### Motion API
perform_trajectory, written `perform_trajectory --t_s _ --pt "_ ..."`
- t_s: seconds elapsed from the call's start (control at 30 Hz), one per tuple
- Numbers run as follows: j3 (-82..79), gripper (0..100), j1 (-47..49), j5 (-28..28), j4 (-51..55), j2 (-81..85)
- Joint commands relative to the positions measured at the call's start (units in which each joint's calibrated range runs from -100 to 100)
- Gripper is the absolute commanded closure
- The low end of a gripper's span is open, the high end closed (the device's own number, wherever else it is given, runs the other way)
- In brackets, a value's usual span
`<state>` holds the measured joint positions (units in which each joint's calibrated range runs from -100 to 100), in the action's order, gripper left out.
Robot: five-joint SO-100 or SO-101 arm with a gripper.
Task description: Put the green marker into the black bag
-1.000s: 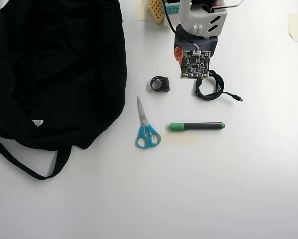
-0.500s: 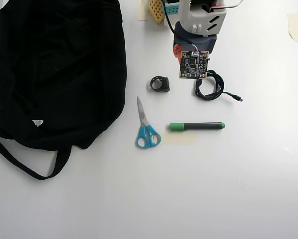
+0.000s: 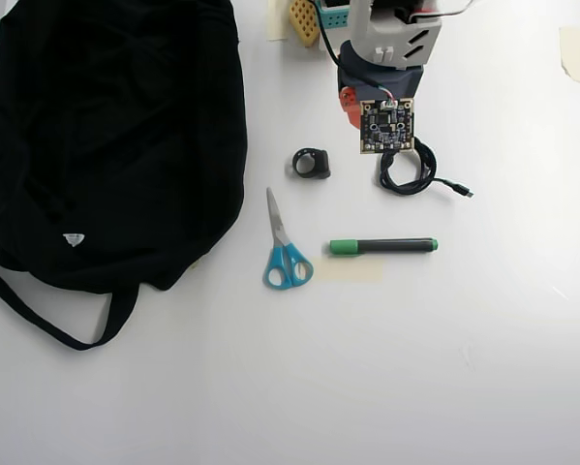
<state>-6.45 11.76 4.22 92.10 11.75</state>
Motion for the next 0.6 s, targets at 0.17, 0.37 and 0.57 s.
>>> perform_trajectory --t_s 0.17,0.37,0.57 --pt "2.5 98 0.0 -4.7 -1.1 0.7" --pt "2.5 98 -0.5 -7.8 -6.7 0.2" --pt "2.4 97 -0.5 -7.8 -10.4 0.1"
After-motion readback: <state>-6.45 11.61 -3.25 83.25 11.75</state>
